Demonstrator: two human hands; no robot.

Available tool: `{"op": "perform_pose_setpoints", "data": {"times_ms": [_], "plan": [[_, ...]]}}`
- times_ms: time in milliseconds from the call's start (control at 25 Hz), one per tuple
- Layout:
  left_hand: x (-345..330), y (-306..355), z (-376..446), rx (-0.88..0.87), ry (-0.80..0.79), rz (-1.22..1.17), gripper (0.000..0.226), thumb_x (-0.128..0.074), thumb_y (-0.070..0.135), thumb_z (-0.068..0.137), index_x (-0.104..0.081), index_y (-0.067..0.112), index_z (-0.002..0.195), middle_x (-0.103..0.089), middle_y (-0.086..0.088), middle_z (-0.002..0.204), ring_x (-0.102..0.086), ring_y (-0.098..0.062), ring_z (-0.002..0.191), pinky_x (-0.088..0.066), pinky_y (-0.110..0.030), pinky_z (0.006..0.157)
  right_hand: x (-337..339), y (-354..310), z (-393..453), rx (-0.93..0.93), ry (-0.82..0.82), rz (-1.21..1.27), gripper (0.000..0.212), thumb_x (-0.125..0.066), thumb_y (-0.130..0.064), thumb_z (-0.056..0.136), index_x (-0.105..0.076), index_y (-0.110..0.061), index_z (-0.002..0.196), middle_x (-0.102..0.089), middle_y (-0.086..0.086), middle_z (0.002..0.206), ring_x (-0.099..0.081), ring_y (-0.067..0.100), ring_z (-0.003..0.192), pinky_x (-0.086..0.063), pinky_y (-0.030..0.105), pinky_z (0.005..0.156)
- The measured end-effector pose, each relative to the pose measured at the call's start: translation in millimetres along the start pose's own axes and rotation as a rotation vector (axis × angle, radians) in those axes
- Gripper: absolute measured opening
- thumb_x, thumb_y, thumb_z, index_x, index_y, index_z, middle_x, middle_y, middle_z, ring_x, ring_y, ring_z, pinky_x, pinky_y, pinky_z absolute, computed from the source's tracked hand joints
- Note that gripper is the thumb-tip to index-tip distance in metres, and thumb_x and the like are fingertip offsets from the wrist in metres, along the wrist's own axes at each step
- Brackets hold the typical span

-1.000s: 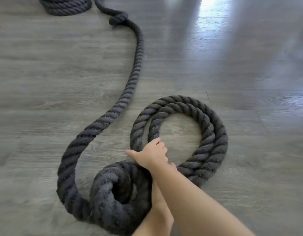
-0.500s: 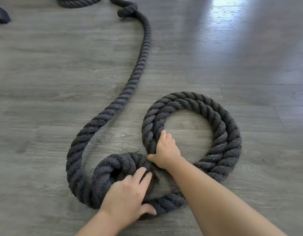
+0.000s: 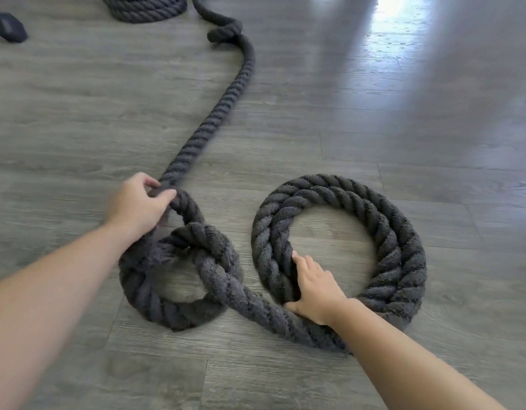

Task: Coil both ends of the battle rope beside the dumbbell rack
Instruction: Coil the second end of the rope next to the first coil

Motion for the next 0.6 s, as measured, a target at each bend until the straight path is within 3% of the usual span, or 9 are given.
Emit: {"op": "perform_pose_setpoints", "data": {"times_ms": [120,200,360,400,480,560,600], "plan": [[-2,10,4,-0.451,0.146,0.509,0.04,-0.073,0.045,0.086,-0.065,0.013,0.11,-0.065,-0.021,0.082,-0.063,-0.04,0.079,-0.05,-0.045,0.065,3,8,0,0.039,-0.025,-0.046,0.114,-0.068,-0.058,0.084,0.006,-0.016,0.159,-0.02,0.003,0.156,-0.026,0.026,0.143,-0.029,0.043,0.111],[-3,5,1,-0.612,0.319,0.633,0.044,-0.081,0.039,0.079,-0.066,0.006,0.106,-0.06,-0.024,0.091,-0.056,-0.042,0.084,-0.044,-0.047,0.061,5,7,1,0.055,-0.028,-0.076,0.113,-0.067,-0.059,0.084,0.006,-0.016,0.159,-0.02,0.004,0.157,-0.025,0.026,0.144,-0.028,0.044,0.111],[-45,-14,-50,-0.399,0.462,0.378,0.052,-0.082,0.036,0.079,-0.06,0.009,0.118,-0.049,-0.024,0.115,-0.047,-0.043,0.097,-0.042,-0.054,0.079,8,1,-2,-0.022,-0.057,-0.019,0.115,-0.063,-0.07,0.082,0.004,-0.017,0.159,-0.021,0.004,0.155,-0.022,0.028,0.143,-0.028,0.047,0.113],[-61,-18,-64,-0.373,0.441,0.376,0.058,-0.079,0.038,0.082,-0.057,0.008,0.127,-0.046,-0.026,0.126,-0.046,-0.045,0.107,-0.041,-0.058,0.088,8,-4,-3,-0.063,-0.04,0.006,0.114,-0.06,-0.071,0.082,0.002,-0.015,0.159,-0.021,0.005,0.155,-0.021,0.03,0.142,-0.028,0.048,0.113],[-84,-25,-83,-0.357,0.271,0.469,0.075,-0.071,0.047,0.083,-0.048,0.009,0.144,-0.027,-0.027,0.152,-0.027,-0.051,0.135,-0.025,-0.068,0.107,12,-20,-2,-0.154,-0.011,0.053,0.109,-0.052,-0.073,0.086,-0.001,-0.01,0.159,-0.019,0.011,0.157,-0.02,0.034,0.143,-0.027,0.052,0.113],[-91,-32,-92,-0.389,0.172,0.519,0.078,-0.068,0.052,0.083,-0.048,0.01,0.146,-0.005,-0.025,0.162,-0.004,-0.051,0.146,-0.006,-0.071,0.112,13,-41,-3,-0.246,-0.041,0.165,0.122,-0.042,-0.088,0.078,0.007,-0.011,0.159,-0.014,0.017,0.16,-0.016,0.038,0.145,-0.024,0.056,0.113],[-94,-38,-98,-0.442,0.127,0.558,0.072,-0.065,0.051,0.086,-0.05,0.01,0.144,-0.004,-0.025,0.163,-0.001,-0.051,0.147,-0.003,-0.073,0.111,11,-52,-5,-0.264,-0.074,0.214,0.134,-0.039,-0.097,0.067,0.016,-0.016,0.158,-0.011,0.019,0.161,-0.015,0.04,0.146,-0.023,0.06,0.113]]}}
Point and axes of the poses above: each hand's wrist, its own z-axis towards the middle knuckle, its own x-axis out of the back of the hand, y = z × x, the point moved 4 cm from there along z, towards the middle knuckle
